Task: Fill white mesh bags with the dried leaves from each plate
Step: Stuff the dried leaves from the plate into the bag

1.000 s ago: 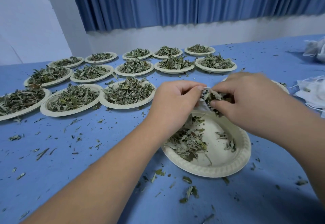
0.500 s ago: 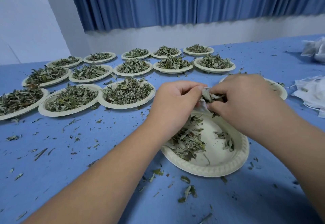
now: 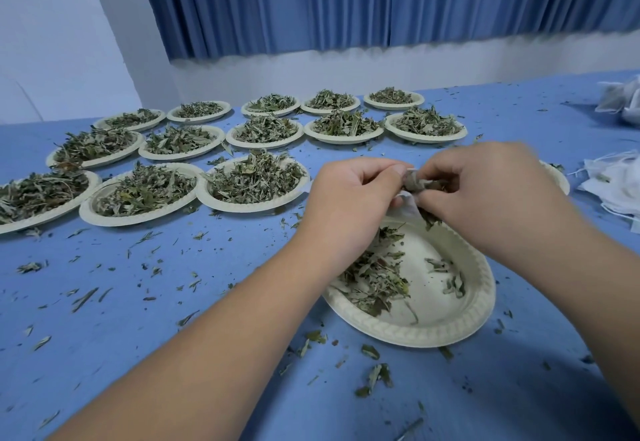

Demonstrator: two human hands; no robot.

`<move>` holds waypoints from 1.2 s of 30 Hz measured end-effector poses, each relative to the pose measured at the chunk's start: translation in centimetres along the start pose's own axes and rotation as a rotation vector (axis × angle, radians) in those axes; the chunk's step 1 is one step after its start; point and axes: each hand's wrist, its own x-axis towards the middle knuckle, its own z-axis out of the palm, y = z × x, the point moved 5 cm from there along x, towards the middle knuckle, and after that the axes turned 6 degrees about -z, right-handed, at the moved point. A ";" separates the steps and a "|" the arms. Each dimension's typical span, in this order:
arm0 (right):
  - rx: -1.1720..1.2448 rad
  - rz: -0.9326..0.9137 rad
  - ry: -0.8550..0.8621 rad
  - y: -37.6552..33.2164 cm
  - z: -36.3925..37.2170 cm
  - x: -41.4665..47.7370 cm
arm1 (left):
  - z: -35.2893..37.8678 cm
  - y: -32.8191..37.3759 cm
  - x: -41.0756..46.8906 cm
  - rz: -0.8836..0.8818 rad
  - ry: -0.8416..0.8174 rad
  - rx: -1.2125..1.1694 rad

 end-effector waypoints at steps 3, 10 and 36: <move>-0.146 -0.003 -0.051 -0.1 0.5 0.1 | 0.3 0.1 -0.2 0.012 -0.012 0.013; 0.257 0.009 -0.196 0.2 0.1 -0.3 | -0.2 -0.2 0.1 -0.001 0.033 0.006; 0.254 -0.032 0.150 -0.2 0.1 -0.2 | -0.2 -1.0 0.8 -0.063 0.005 -0.147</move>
